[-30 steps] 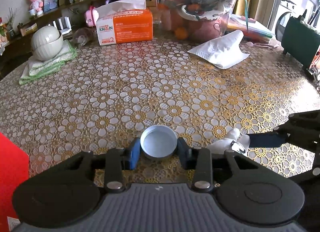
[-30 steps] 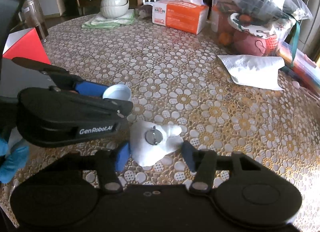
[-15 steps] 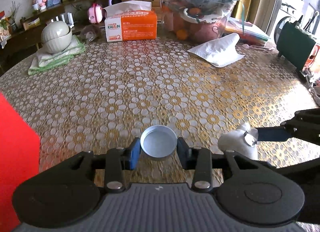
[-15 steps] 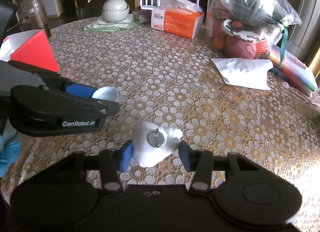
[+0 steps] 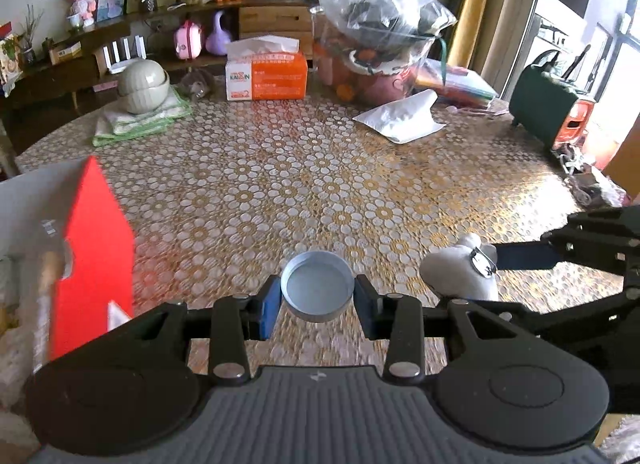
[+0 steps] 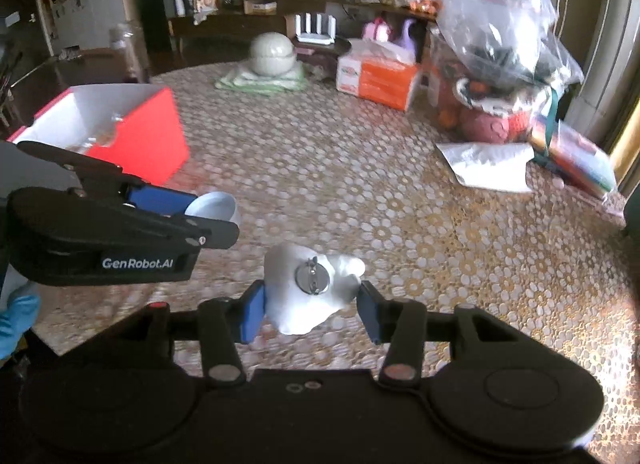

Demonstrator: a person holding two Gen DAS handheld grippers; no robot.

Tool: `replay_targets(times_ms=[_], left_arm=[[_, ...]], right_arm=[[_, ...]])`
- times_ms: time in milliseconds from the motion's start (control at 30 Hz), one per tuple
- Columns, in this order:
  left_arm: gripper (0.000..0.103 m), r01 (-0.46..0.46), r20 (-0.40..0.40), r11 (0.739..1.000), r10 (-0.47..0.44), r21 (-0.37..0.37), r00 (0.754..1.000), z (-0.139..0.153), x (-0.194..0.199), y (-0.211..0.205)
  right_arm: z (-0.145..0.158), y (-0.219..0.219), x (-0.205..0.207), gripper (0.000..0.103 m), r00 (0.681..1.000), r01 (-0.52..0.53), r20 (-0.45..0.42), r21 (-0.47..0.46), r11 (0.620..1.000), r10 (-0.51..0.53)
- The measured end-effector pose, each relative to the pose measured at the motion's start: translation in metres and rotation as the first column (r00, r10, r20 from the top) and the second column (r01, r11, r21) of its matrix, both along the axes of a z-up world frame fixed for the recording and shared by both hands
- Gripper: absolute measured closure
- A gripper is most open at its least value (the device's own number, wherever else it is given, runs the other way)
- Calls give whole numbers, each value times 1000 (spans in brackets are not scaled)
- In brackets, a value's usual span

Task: Organize objects
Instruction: 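Carry the lid with left tool while right tool carries the pouch into the box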

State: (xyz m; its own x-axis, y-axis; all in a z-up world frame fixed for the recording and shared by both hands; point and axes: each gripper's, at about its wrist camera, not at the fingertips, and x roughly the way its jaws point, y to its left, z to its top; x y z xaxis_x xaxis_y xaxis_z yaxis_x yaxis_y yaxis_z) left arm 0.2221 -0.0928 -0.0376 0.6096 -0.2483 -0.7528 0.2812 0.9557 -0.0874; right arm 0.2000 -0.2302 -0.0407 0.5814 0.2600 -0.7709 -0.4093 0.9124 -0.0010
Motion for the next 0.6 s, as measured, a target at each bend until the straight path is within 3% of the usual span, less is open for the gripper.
replay_targets(times_ms=[600], left_arm=[[65, -25, 75, 1000, 25, 1, 997, 58, -76, 92]], right_arm=[[57, 90, -56, 55, 987, -126, 100, 1, 992, 125]])
